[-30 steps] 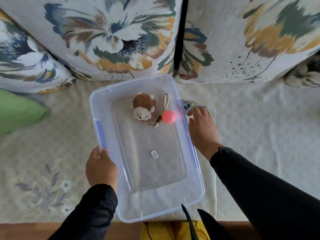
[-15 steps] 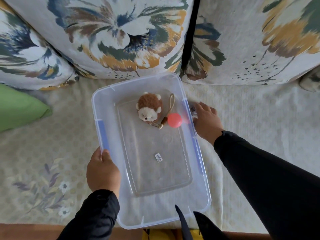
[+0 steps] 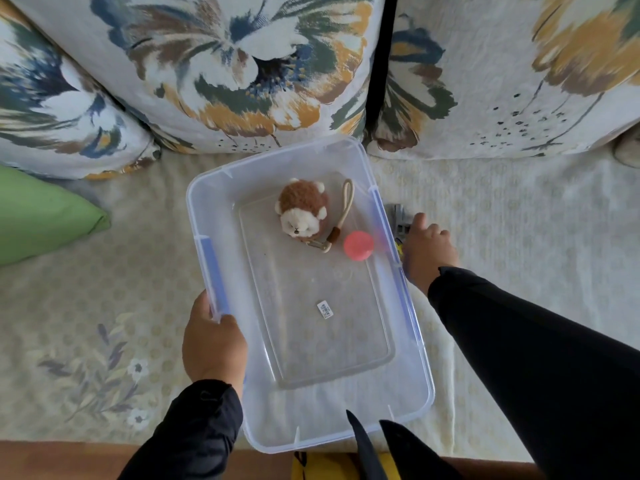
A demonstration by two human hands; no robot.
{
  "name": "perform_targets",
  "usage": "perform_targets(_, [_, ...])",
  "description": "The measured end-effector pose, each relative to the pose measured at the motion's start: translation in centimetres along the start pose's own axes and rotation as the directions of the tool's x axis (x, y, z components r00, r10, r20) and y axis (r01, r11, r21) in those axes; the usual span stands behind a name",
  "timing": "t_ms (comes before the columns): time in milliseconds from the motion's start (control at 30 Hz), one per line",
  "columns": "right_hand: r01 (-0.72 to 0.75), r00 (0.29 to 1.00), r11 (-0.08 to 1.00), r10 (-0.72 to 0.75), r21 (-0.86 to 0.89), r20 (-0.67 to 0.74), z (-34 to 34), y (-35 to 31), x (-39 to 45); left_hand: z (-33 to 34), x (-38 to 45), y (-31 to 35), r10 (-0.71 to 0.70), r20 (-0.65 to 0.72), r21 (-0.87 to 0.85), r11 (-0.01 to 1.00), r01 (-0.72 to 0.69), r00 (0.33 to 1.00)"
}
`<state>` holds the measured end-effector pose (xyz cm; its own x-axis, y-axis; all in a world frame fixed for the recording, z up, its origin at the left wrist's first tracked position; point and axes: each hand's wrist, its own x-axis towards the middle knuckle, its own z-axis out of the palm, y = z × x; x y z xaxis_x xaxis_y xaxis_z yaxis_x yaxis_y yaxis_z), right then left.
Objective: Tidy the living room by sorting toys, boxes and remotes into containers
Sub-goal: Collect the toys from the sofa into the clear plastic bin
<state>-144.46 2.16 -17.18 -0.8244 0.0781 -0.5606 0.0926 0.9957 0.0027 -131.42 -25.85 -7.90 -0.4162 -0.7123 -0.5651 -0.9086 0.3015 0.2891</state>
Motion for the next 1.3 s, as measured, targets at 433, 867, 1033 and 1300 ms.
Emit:
perform_targets(433, [0.232,0.940,0.884,-0.096,0.406,-0.328,-6.3,0.3,-13.6,0.2,-3.1,-1.3,-0.123,0.200,-0.102,0.984,0.145,0.972])
perform_targets(867, [0.066,0.939,0.957,0.037,0.283,-0.342,-7.0,6.3,-20.8,-2.8,-9.1,3.2,0.046,0.265,-0.040,0.999,-0.036,0.963])
perform_targets(1033, [0.004,0.949,0.897,0.135,0.441,-0.284,-7.5,8.2,-23.6,-3.5,-11.8,5.7,0.142,0.305,0.012,0.988,-0.153,0.942])
perform_targets(1300, [-0.078,0.921,0.830,0.272,0.552,-0.279,-8.3,14.6,-27.4,-1.1,-16.2,8.7,0.242,0.349,0.071,0.957,-0.283,0.905])
